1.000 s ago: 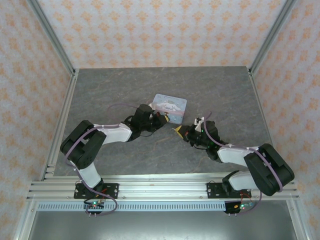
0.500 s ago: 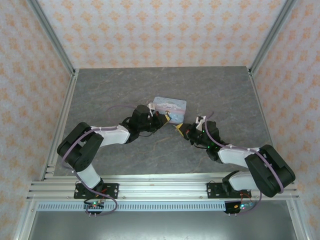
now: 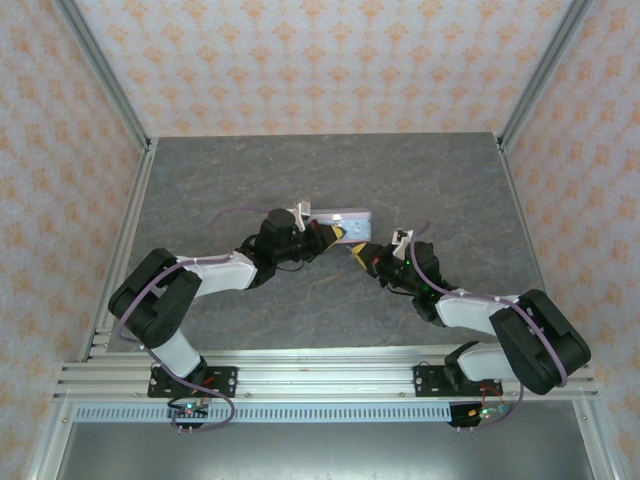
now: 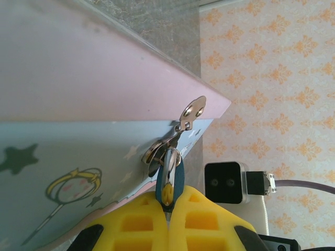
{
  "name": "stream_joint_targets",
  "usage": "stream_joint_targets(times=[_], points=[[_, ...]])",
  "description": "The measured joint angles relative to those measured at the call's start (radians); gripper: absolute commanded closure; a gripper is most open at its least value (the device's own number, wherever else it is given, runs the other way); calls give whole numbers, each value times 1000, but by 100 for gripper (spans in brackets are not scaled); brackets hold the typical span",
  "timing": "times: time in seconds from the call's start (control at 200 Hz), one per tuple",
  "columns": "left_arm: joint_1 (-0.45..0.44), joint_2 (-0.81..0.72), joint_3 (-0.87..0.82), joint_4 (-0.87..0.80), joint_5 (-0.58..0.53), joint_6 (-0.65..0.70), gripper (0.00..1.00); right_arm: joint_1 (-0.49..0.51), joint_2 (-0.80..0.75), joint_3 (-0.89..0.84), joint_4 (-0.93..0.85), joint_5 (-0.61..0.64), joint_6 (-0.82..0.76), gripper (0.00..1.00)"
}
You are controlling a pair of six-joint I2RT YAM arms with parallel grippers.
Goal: Unlock a padlock with a key
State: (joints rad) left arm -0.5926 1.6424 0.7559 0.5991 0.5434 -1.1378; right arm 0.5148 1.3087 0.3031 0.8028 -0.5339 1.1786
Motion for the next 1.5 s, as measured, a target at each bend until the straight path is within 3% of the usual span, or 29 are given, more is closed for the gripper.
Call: stream_joint_targets(times=[0.555,1.501], points=[[0,0,-13,27,-1,-76,100,0,-15,37,-1,46,15,100],[0,0,-13,27,-1,-78,100,0,76,76,9,49,23,100]])
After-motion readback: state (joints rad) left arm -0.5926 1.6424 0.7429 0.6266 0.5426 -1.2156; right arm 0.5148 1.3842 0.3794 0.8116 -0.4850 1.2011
